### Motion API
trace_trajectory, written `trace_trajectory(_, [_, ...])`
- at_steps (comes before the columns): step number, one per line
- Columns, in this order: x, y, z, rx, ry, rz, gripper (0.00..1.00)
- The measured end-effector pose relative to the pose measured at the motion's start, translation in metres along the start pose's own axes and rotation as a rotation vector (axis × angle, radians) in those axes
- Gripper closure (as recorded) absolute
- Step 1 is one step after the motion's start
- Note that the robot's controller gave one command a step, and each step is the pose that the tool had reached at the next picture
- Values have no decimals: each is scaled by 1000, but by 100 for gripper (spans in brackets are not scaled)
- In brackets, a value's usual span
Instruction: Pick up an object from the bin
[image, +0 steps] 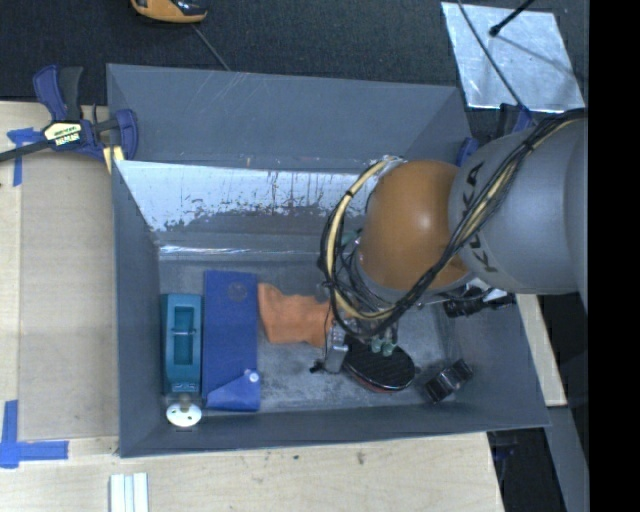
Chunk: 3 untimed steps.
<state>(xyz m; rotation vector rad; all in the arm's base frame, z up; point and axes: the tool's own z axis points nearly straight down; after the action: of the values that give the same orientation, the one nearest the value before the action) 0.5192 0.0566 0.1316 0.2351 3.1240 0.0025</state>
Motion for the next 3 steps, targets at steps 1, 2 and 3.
trace_trajectory(1, [-8,5,28,4,10,61,0])
trace_trajectory(2, [-5,8,5,1,4,108,0])
trace_trajectory(3, [-22,15,63,3,7,125,0])
